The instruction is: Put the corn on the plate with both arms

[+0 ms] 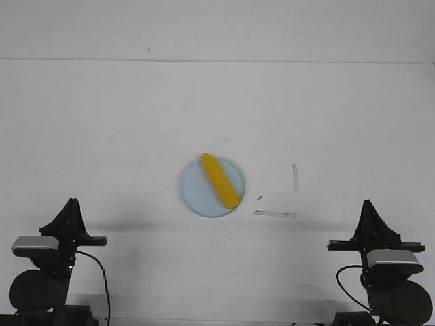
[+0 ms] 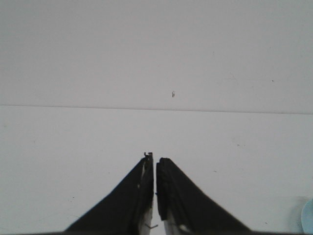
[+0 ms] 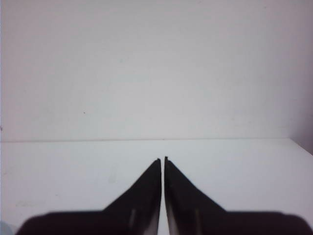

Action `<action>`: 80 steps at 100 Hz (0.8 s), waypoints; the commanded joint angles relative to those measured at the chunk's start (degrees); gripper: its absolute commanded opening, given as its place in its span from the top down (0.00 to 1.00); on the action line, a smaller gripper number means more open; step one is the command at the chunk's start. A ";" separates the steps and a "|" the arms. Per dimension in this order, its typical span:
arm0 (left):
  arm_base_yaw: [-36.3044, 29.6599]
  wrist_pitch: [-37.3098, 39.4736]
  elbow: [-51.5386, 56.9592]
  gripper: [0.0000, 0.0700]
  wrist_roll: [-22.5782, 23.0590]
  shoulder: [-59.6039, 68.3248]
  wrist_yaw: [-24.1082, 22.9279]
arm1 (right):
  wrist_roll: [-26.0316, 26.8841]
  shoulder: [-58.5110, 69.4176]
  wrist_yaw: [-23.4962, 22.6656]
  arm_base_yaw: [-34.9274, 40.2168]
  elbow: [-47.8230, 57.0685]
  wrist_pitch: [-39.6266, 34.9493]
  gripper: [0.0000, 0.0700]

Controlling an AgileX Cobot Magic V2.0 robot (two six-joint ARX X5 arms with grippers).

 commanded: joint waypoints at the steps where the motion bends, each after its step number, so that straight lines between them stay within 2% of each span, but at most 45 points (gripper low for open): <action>1: 0.07 0.70 0.37 1.00 0.74 -0.04 -0.13 | -0.31 -0.02 -0.02 0.00 0.17 0.39 0.99; 80: 0.02 2.27 -1.09 1.00 0.77 -1.70 0.04 | -0.31 -0.02 -0.04 0.00 0.17 0.42 0.99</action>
